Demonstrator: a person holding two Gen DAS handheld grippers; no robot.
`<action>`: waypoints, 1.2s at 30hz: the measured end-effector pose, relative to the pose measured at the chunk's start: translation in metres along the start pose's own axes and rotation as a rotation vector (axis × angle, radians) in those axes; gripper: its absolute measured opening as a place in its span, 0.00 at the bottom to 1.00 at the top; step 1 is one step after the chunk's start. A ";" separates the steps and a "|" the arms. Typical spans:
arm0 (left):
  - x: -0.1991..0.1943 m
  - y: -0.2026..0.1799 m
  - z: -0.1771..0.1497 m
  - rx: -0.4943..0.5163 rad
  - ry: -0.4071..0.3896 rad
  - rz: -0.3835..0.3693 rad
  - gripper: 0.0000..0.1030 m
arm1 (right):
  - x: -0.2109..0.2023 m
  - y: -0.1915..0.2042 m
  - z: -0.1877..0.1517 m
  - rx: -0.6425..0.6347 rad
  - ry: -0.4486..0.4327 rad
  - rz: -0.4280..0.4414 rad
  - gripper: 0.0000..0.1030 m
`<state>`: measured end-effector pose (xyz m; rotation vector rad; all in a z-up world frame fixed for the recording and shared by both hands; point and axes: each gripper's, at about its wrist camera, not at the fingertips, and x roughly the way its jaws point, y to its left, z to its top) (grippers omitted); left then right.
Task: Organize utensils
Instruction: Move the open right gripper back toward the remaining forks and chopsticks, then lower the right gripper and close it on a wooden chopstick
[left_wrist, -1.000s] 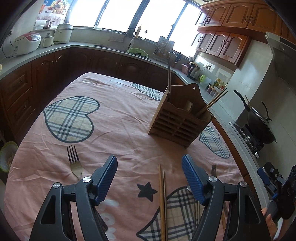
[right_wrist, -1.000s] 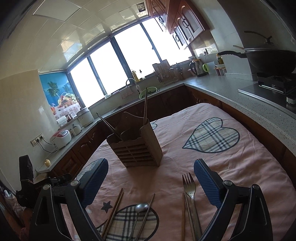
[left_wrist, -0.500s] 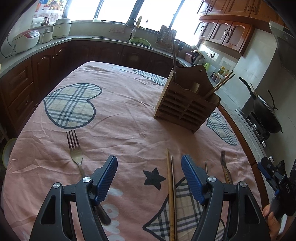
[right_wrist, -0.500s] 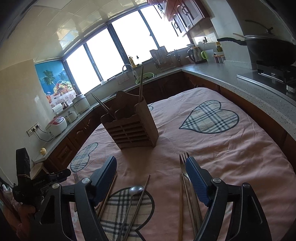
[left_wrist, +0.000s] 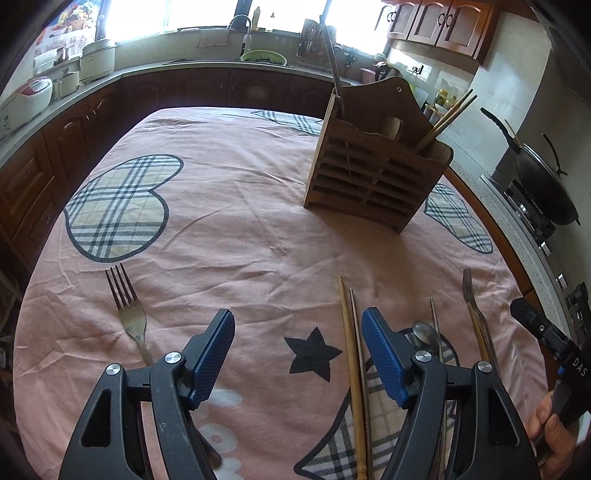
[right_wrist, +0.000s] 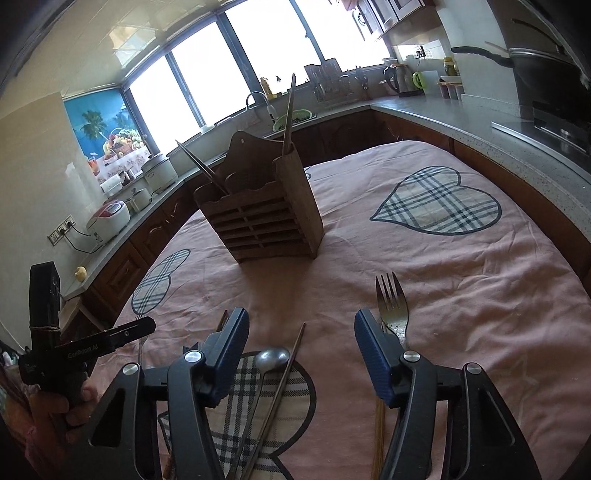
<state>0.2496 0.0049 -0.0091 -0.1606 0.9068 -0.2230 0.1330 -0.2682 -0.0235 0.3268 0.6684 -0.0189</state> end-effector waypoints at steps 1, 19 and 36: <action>0.004 -0.002 0.001 0.007 0.008 0.004 0.67 | 0.004 0.000 0.000 -0.004 0.015 -0.001 0.58; 0.078 -0.021 0.022 0.076 0.120 0.024 0.59 | 0.082 0.007 -0.011 -0.052 0.216 -0.027 0.39; 0.111 -0.049 0.025 0.227 0.173 0.070 0.51 | 0.099 0.012 -0.007 -0.151 0.265 -0.088 0.28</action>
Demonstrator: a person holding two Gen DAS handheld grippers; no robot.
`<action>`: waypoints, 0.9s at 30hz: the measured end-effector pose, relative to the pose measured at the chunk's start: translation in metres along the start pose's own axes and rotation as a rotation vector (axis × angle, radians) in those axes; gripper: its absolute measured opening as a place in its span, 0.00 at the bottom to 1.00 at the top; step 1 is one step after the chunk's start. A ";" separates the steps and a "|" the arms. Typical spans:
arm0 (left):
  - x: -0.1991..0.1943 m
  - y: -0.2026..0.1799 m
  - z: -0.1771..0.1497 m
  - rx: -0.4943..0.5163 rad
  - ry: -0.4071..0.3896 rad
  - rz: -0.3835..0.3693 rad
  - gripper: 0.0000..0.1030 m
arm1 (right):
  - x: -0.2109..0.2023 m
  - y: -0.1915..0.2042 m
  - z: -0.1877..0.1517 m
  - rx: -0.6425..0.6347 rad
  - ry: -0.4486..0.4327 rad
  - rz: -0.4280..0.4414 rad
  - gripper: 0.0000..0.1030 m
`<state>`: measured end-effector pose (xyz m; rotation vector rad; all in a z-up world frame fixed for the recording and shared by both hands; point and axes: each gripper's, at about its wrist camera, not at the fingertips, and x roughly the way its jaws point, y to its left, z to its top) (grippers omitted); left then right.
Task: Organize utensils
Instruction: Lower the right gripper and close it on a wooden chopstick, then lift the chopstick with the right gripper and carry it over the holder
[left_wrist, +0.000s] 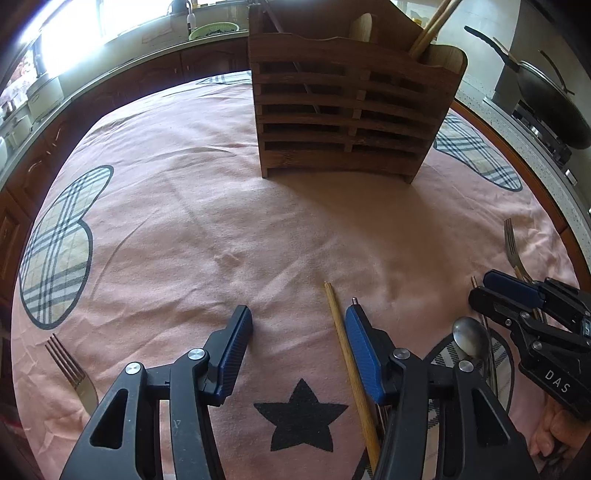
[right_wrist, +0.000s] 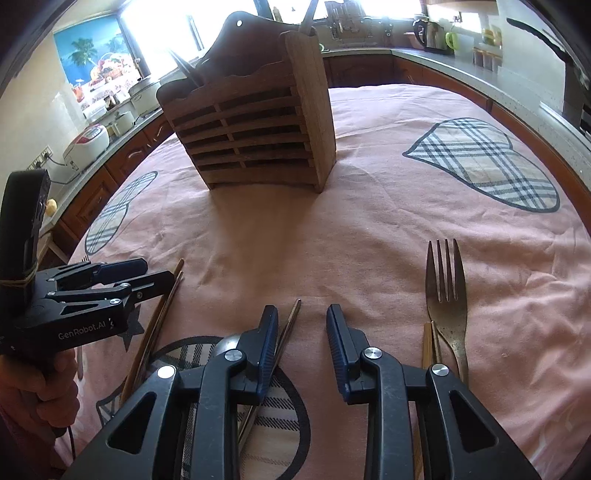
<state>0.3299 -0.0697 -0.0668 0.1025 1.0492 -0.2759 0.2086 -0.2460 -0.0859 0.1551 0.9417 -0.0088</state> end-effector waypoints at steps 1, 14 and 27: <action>0.001 -0.002 0.001 0.015 0.007 0.004 0.50 | 0.001 0.003 0.001 -0.021 0.004 -0.014 0.28; 0.001 -0.017 0.003 0.076 -0.003 -0.019 0.07 | 0.005 0.018 0.004 -0.138 0.015 -0.069 0.12; -0.064 0.022 -0.012 -0.083 -0.098 -0.133 0.03 | -0.037 0.003 0.014 0.013 -0.069 0.100 0.04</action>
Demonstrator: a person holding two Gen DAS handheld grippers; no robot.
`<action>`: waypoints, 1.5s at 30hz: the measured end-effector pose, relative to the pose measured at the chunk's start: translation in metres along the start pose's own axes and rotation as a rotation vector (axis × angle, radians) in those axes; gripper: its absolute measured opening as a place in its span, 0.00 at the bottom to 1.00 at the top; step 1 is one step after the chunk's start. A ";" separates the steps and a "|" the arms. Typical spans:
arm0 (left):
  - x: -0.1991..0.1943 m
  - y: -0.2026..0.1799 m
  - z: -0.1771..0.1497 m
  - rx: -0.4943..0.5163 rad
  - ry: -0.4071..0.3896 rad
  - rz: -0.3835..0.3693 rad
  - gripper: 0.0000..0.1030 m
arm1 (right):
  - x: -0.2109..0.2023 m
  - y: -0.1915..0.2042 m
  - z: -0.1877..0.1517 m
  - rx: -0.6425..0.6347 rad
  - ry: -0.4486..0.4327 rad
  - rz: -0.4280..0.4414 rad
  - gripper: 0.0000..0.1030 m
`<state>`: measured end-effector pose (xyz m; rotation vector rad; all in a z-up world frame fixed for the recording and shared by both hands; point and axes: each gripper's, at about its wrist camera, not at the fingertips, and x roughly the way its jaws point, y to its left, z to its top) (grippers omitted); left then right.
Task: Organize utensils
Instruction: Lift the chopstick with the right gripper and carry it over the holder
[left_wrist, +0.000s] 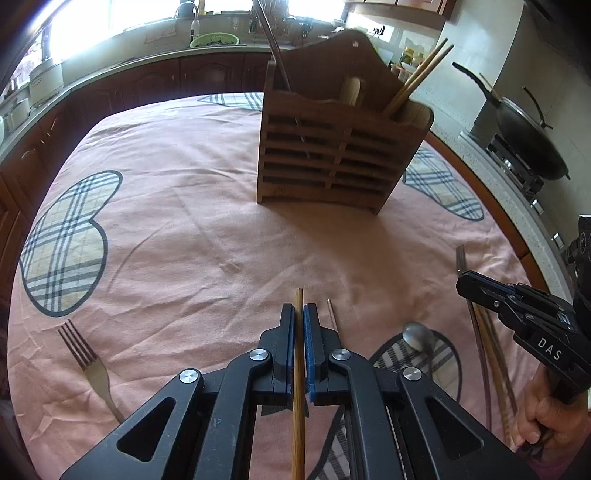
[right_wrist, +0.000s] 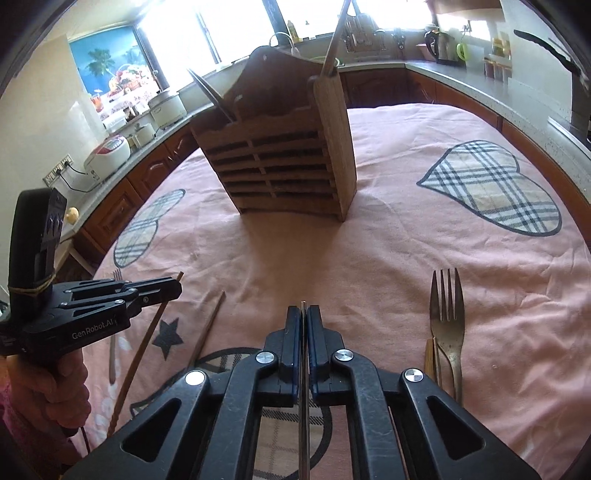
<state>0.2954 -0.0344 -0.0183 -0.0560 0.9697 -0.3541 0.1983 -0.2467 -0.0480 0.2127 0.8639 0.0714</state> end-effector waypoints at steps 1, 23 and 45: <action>-0.010 0.000 0.000 -0.004 -0.019 -0.009 0.03 | -0.006 0.002 0.003 0.002 -0.017 0.009 0.04; -0.172 0.011 -0.022 -0.024 -0.308 -0.050 0.03 | -0.118 0.029 0.045 -0.044 -0.329 0.054 0.04; -0.200 0.033 0.003 -0.097 -0.499 -0.076 0.03 | -0.144 0.027 0.077 -0.034 -0.489 0.029 0.04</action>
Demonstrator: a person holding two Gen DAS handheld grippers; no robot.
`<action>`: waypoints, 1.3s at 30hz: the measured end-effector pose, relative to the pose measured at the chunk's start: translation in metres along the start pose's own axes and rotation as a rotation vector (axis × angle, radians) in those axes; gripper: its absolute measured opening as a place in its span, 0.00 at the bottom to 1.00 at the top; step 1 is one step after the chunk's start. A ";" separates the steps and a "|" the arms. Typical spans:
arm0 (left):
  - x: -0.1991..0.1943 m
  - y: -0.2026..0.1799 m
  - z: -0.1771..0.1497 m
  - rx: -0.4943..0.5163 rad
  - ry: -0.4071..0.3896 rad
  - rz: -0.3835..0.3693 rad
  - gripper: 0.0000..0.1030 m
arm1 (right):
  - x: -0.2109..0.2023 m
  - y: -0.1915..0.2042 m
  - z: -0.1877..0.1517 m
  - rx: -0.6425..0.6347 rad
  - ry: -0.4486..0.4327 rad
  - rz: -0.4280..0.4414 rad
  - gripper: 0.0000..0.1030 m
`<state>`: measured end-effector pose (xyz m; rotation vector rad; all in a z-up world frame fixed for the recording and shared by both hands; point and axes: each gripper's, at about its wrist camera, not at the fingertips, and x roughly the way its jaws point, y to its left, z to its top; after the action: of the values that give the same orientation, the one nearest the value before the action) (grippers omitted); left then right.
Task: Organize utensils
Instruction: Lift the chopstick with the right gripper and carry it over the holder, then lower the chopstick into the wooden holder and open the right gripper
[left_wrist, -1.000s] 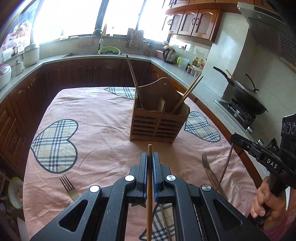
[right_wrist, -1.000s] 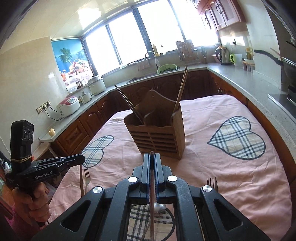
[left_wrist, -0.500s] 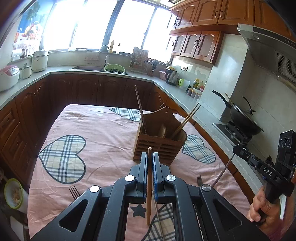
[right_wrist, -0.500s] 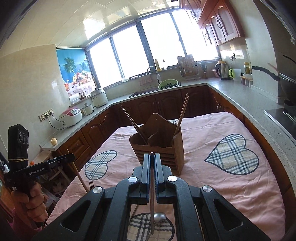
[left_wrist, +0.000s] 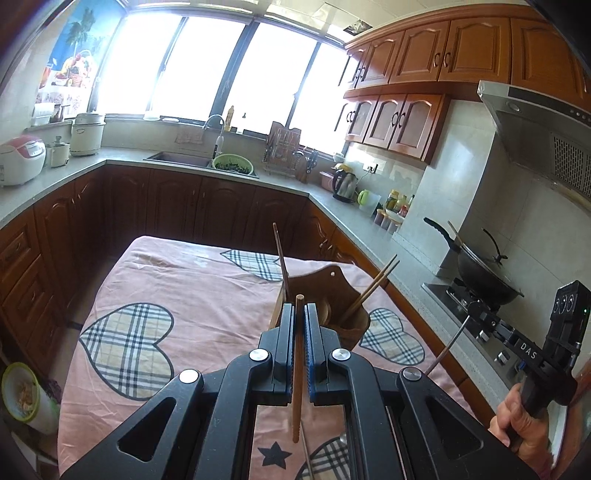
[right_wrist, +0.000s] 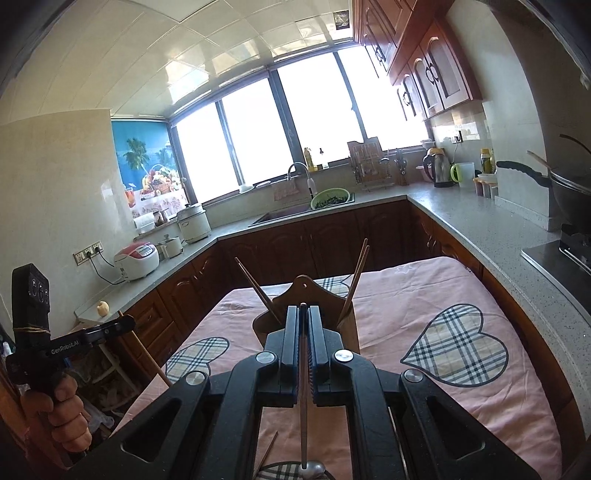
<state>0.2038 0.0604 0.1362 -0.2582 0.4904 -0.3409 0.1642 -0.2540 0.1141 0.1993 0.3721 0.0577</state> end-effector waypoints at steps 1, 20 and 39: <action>0.000 0.001 0.004 -0.003 -0.014 -0.002 0.03 | 0.001 -0.001 0.003 0.003 -0.008 -0.001 0.04; 0.056 0.021 0.053 -0.074 -0.166 -0.032 0.03 | 0.039 -0.010 0.064 0.026 -0.171 -0.046 0.04; 0.186 0.052 0.042 -0.186 -0.179 0.019 0.03 | 0.100 -0.043 0.058 0.090 -0.210 -0.109 0.04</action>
<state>0.3921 0.0439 0.0780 -0.4599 0.3476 -0.2511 0.2795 -0.2977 0.1226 0.2712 0.1756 -0.0867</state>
